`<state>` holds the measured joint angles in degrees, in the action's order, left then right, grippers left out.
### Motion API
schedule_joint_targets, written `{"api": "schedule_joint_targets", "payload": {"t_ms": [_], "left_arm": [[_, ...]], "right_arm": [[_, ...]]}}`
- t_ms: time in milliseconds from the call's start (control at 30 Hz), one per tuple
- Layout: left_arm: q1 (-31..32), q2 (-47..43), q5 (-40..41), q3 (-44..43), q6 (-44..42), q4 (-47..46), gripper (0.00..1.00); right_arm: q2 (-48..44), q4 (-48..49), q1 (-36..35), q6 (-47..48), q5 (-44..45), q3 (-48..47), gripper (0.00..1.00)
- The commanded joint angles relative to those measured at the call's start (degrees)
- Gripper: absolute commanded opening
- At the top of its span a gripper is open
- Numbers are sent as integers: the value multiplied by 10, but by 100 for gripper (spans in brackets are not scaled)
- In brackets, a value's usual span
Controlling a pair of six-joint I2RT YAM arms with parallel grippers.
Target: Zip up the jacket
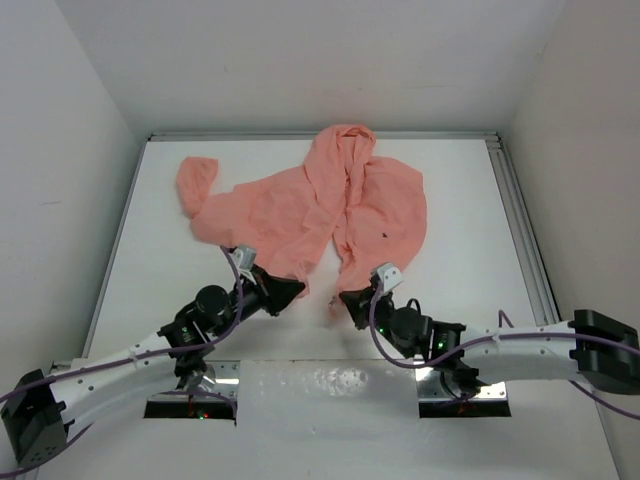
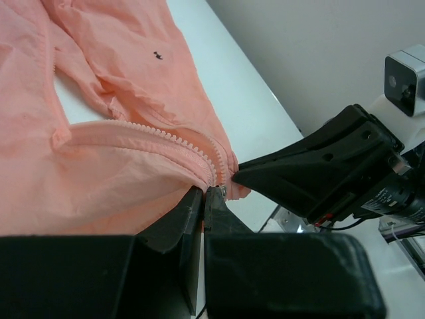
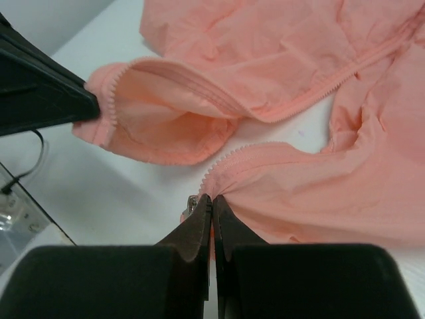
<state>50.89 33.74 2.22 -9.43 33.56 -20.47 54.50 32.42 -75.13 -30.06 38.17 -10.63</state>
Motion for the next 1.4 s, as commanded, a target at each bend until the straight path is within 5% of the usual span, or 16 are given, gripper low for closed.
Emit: {"api": "schedule_joint_targets", "payload": {"t_ms": [0, 300, 767, 1367], "left_arm": [[-4, -3, -13, -23, 9, -46, 0], [-4, 41, -25, -42, 44, -71, 0], [-4, 33, -28, 2, 87, -205, 0], [-4, 54, -64, 17, 87, -249, 0]], "right_arm": [[-28, 98, -2, 38, -3, 5, 0], [-33, 251, -2, 62, -68, 37, 0], [-24, 298, -2, 40, -96, 34, 0], [-24, 311, -2, 38, -96, 31, 0]]}}
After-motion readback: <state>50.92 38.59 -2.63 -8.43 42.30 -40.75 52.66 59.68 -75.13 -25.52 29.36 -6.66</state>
